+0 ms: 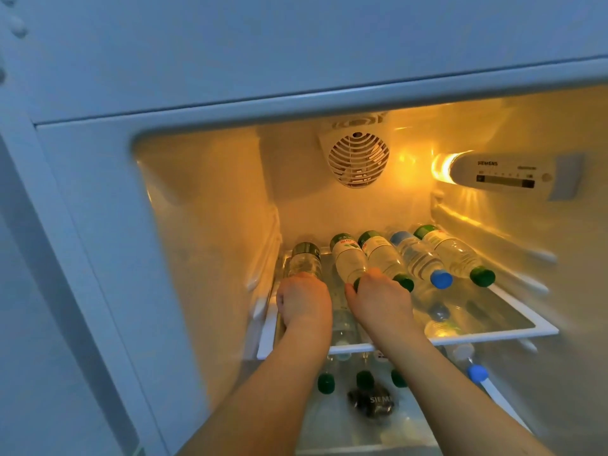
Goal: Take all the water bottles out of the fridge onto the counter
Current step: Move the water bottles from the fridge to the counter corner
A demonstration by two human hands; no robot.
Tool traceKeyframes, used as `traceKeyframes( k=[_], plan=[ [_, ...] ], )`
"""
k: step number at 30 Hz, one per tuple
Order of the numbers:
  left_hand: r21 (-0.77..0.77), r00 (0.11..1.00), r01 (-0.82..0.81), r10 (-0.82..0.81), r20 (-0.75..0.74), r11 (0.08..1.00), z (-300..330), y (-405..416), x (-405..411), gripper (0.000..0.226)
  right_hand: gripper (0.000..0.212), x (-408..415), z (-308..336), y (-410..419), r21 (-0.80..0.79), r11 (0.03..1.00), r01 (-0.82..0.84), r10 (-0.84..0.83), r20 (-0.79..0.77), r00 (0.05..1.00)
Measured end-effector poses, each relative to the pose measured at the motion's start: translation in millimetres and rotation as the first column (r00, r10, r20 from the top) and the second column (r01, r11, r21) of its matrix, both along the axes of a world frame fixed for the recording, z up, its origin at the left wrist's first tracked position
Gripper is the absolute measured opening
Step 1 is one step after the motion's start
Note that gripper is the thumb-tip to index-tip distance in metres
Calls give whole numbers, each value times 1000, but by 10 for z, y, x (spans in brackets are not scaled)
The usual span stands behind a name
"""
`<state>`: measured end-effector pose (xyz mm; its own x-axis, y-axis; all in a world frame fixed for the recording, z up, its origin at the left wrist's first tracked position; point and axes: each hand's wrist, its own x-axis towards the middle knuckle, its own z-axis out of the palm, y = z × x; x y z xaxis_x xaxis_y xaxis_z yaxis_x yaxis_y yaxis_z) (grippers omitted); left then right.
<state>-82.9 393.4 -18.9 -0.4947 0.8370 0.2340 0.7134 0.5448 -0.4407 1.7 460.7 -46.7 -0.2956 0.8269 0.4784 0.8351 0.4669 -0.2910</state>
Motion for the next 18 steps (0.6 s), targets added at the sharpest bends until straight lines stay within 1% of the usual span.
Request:
traceKeyframes(
  k=[3,5,10,14,18],
  plan=[
    [47,992,-10,4,123,999,18,8,-32,23,36,10,15,-15,4,1000,-2,2,3,1000],
    [68,985,-10,-1,171,998,24,5,-42,23,35,22,22,-26,2,1000,-6,6,7,1000],
    [96,981,-34,14,195,995,-1,24,-68,22,30,33,7,-50,19,1000,-9,9,12,1000],
    [124,983,-47,24,181,991,-14,38,-73,22,21,60,25,-60,9,999,-39,40,-6,999],
    [120,984,-61,40,174,991,-19,60,-82,22,19,63,29,-58,5,999,-45,45,-37,998]
  ],
)
